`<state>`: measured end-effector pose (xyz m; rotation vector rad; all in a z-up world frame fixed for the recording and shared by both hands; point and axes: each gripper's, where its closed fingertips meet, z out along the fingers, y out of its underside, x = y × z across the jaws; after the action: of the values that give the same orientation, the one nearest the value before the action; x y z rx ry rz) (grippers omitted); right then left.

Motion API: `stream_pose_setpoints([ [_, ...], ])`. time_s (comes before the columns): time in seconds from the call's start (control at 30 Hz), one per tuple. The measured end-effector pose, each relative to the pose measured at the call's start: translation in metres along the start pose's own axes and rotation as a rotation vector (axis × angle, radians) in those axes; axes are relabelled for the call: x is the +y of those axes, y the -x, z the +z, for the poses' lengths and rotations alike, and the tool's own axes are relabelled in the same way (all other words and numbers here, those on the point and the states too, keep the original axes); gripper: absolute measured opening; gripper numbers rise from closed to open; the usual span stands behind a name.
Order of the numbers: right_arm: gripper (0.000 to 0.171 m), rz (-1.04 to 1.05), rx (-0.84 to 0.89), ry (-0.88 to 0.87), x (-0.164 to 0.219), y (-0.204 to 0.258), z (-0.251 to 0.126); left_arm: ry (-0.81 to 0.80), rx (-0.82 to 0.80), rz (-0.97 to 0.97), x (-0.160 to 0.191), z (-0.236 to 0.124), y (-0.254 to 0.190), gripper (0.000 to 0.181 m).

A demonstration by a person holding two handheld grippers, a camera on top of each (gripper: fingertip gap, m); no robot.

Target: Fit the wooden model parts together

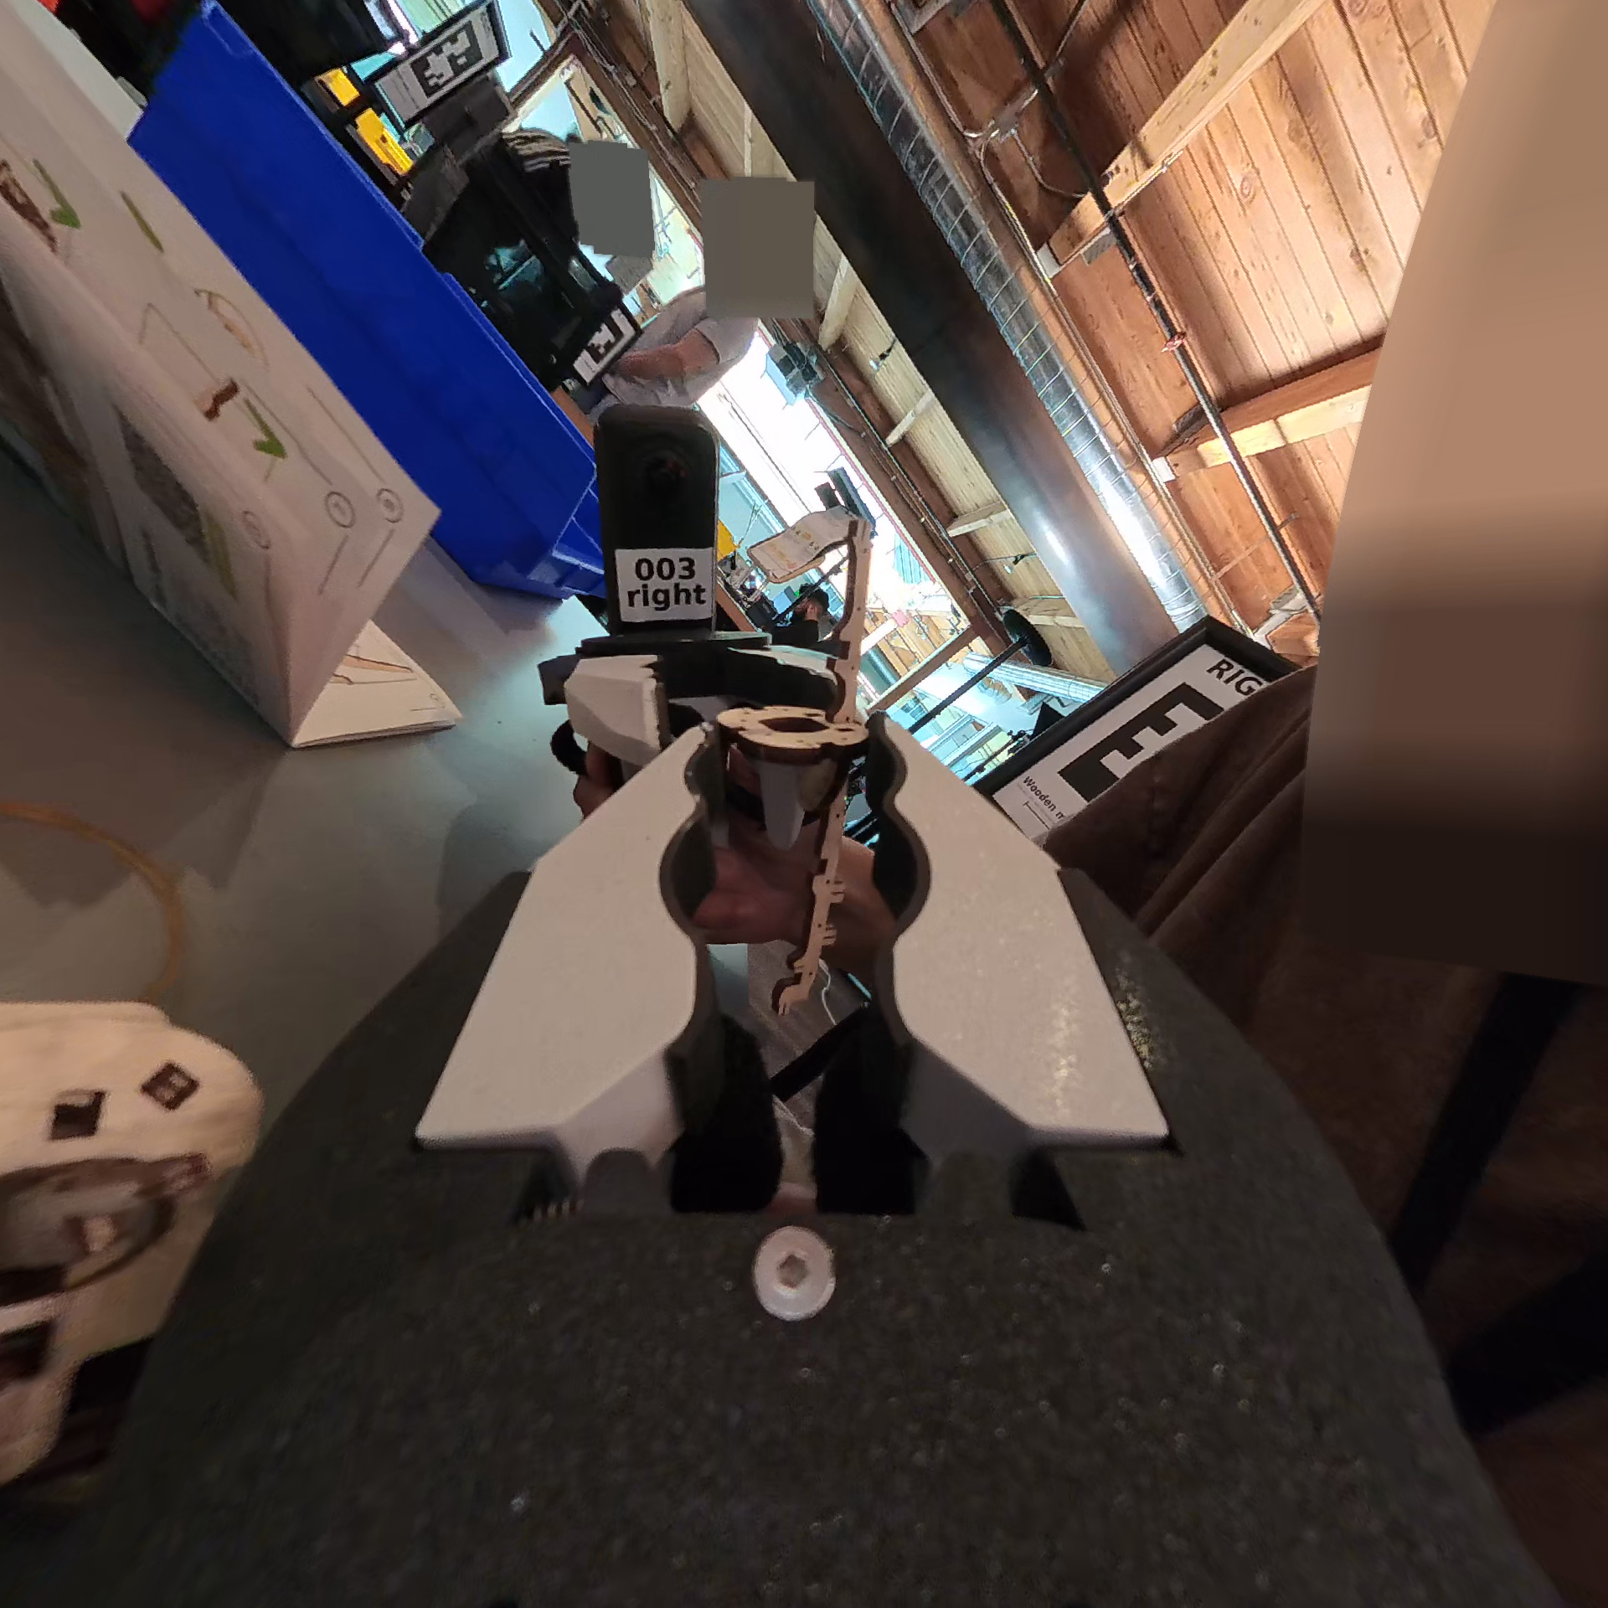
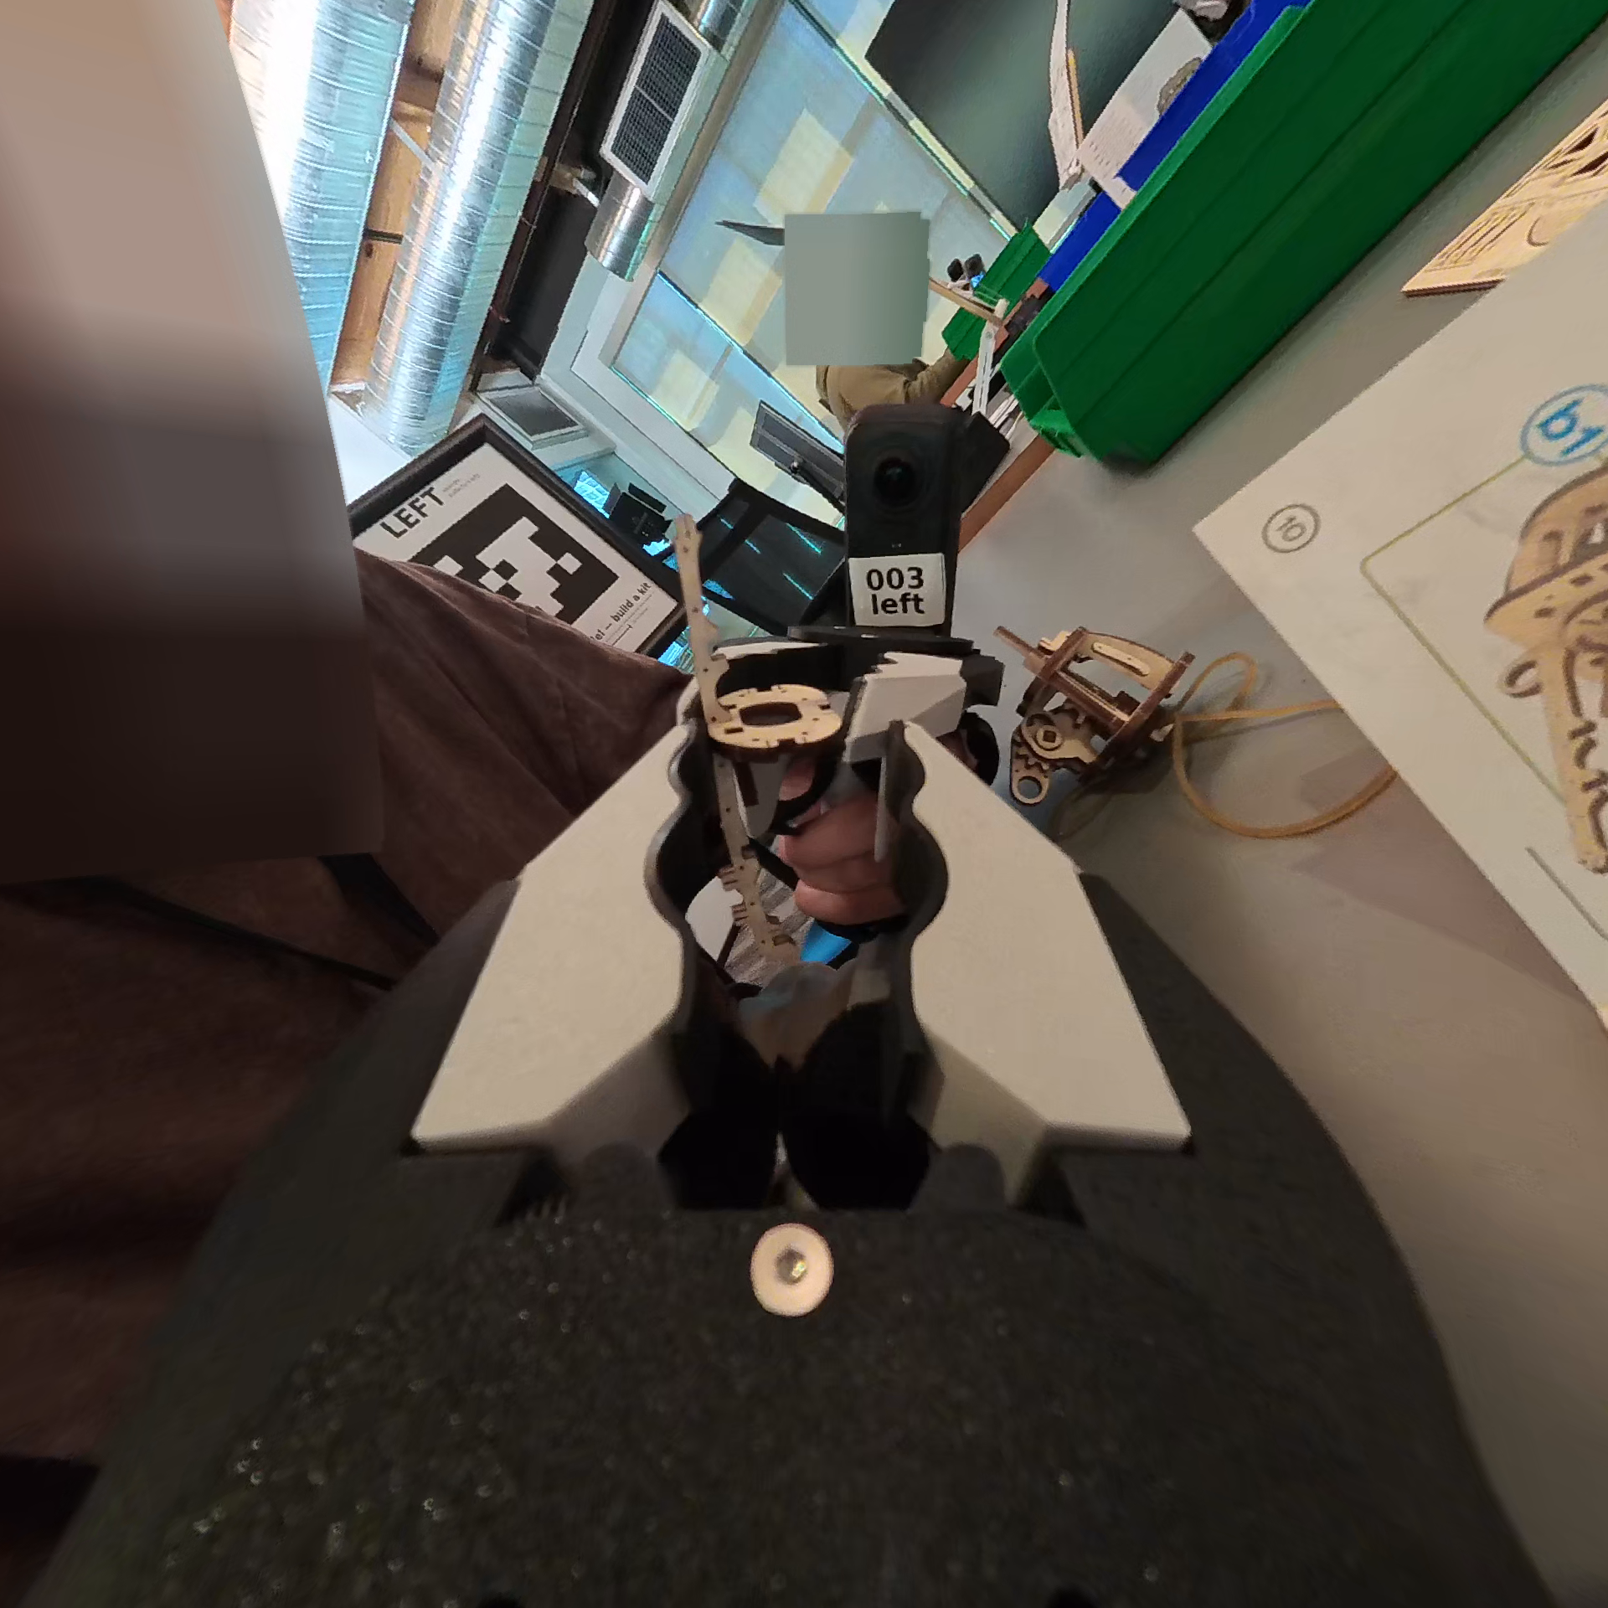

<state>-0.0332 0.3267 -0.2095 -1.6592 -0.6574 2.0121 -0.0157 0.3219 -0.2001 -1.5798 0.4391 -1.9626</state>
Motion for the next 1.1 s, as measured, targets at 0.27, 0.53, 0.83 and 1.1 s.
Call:
stream_pose_setpoints([
  [0.27,0.042,-0.030,0.011,-0.035,-0.003,0.004,0.004,0.012,0.046,0.001,-0.003,-0.002,-0.006,0.031],
  [0.53,0.056,-0.194,0.141,0.118,-0.010,0.043,-0.015,0.144,-0.091,0.474,-0.006,0.005,-0.044,0.032],
  [0.83,0.058,-0.297,0.292,0.048,0.020,0.079,-0.004,0.428,-0.493,1.317,0.013,0.005,-0.065,0.032],
  [1.1,0.056,-0.411,0.394,-0.001,0.036,0.094,-0.008,0.574,-0.700,1.589,0.034,0.006,-0.072,0.033],
])
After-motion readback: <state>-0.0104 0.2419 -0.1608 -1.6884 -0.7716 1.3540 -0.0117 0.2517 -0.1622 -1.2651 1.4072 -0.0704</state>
